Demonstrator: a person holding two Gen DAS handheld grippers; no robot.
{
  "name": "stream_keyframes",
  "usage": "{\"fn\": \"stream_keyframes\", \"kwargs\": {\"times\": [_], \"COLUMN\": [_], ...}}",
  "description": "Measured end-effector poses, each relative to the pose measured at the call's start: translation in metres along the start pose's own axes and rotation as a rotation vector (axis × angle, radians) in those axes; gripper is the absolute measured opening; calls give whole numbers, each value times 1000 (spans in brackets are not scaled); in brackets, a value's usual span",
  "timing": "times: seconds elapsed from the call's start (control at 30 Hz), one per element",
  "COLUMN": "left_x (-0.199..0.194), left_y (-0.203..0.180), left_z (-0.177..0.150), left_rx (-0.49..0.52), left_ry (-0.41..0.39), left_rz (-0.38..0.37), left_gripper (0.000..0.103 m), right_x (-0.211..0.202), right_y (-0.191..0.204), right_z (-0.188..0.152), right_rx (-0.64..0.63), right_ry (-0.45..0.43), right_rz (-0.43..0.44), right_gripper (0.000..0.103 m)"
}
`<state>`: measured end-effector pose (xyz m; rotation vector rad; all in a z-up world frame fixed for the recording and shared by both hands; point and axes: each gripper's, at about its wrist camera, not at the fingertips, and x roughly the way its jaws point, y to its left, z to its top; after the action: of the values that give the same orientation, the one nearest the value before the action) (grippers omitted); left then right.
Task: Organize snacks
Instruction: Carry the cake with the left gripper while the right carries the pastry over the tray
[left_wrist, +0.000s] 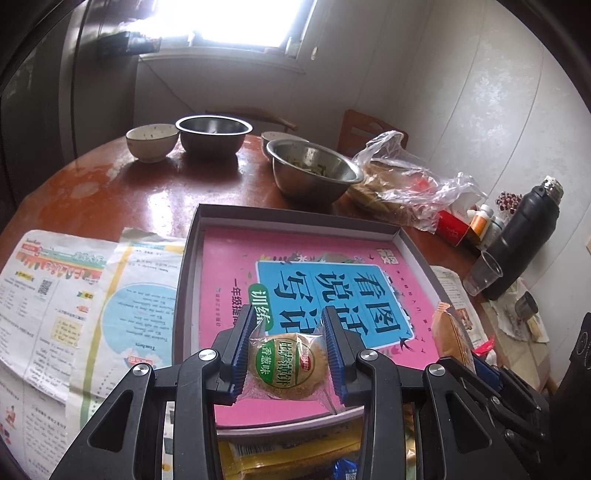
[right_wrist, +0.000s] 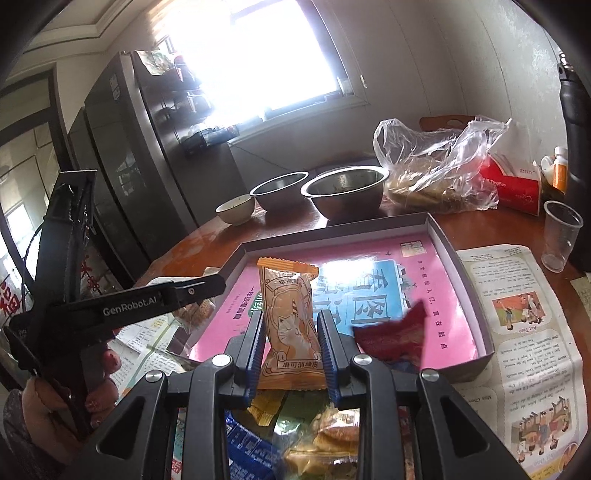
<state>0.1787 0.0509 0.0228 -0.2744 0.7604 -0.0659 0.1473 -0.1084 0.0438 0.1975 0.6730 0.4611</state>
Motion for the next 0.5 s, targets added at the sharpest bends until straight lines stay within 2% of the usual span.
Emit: {"fn": "stream_keyframes", "kwargs": {"times": [0.5], "left_x": [21], "left_y": [7], "left_z": [3], "left_rx": [-15], "left_ry": [20], "left_rz": [5], "left_gripper": [38], "right_x": [17], "right_y": [-12], "right_z": [5], "right_rx": [34], "right_ry": [17], "right_rz": [-42], "right_gripper": [29]}}
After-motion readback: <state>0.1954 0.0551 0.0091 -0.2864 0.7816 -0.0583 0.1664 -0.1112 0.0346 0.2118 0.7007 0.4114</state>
